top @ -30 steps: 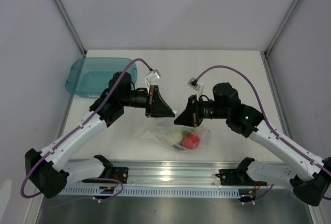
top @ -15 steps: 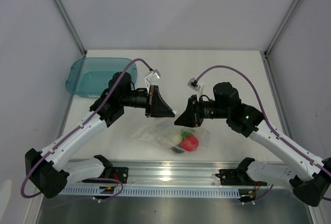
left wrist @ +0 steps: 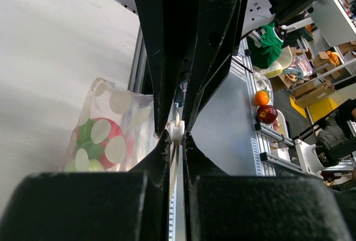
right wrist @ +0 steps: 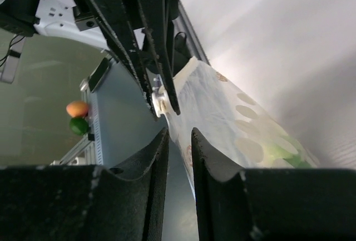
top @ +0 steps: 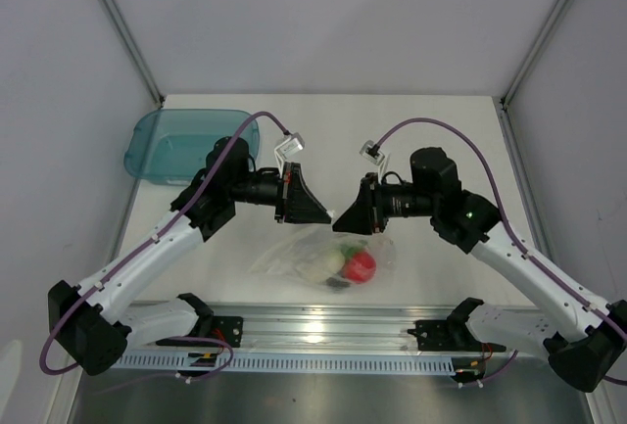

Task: Place the food in the zip-top bag and seal the zipper
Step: Zip the zipper food storage bag at the center of the board.

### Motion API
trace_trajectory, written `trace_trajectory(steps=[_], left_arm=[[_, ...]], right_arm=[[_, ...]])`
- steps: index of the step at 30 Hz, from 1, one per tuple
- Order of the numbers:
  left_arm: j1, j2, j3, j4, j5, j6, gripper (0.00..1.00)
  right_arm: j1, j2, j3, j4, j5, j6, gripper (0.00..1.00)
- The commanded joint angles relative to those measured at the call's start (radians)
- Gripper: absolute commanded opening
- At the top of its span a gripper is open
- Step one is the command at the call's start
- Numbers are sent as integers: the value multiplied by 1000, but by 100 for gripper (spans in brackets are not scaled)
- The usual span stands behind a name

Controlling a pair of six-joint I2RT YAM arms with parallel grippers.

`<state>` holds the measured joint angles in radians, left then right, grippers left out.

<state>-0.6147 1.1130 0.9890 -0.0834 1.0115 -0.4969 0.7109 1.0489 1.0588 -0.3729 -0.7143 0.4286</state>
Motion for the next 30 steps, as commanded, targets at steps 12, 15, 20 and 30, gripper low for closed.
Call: trace_trajectory(steps=[12, 15, 20, 30], left_arm=[[9, 5, -3, 17, 23, 11, 7], [21, -5, -16, 31, -4, -15, 54], [49, -5, -35, 111, 7, -83, 66], [50, -7, -49, 180, 13, -127, 50]], right_arm=[[5, 22, 52, 63, -96, -21, 0], [7, 14, 47, 68, -96, -11, 0], [7, 2, 27, 69, -97, -2, 0], [12, 8, 10, 107, -102, 36, 0]])
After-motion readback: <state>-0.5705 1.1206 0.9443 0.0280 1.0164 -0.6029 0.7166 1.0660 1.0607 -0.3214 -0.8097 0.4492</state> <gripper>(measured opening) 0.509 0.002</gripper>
